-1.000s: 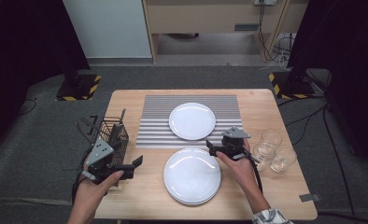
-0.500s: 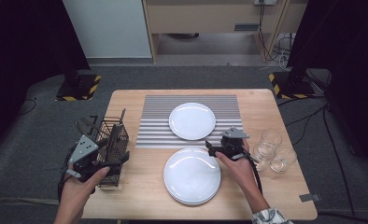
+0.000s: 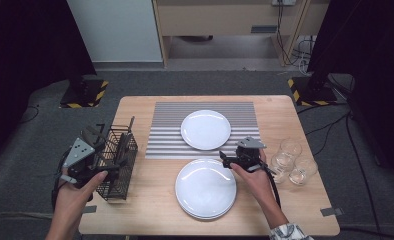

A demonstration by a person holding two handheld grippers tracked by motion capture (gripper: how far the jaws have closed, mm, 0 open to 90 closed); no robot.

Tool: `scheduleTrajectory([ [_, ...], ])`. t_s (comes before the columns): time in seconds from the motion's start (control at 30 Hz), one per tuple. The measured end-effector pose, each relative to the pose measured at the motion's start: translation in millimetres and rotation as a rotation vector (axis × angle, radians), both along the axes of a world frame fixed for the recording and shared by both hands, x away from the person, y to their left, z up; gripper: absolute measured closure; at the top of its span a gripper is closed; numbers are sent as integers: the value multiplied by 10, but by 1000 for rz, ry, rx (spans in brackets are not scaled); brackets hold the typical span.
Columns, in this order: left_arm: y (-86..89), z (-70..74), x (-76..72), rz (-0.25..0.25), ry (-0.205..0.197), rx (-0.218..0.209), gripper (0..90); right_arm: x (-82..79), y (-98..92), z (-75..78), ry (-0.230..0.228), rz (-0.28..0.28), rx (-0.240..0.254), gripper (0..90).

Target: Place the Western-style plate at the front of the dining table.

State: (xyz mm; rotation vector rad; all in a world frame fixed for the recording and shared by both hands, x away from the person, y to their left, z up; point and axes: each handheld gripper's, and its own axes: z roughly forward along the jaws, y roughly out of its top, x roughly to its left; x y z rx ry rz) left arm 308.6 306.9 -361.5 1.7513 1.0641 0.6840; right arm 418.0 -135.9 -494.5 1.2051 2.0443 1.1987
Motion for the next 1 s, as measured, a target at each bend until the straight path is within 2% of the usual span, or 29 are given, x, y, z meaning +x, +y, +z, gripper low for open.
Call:
scheduleTrajectory([
  [0.4,121,52,151,23,-7,-19,74,2,-1,1,1,3,5,104],
  [0.5,157,99,151,28,-24,-11,74,7,-16,-2,9,-4,6,103],
  [0.57,183,131,155,29,-28,-19,74,6,-18,-1,5,-1,2,104],
  [0.73,257,215,171,34,-39,-6,74,4,-13,-1,3,2,3,103],
  [1.0,336,185,222,52,-28,-21,74,4,-7,-6,9,1,2,103],
])
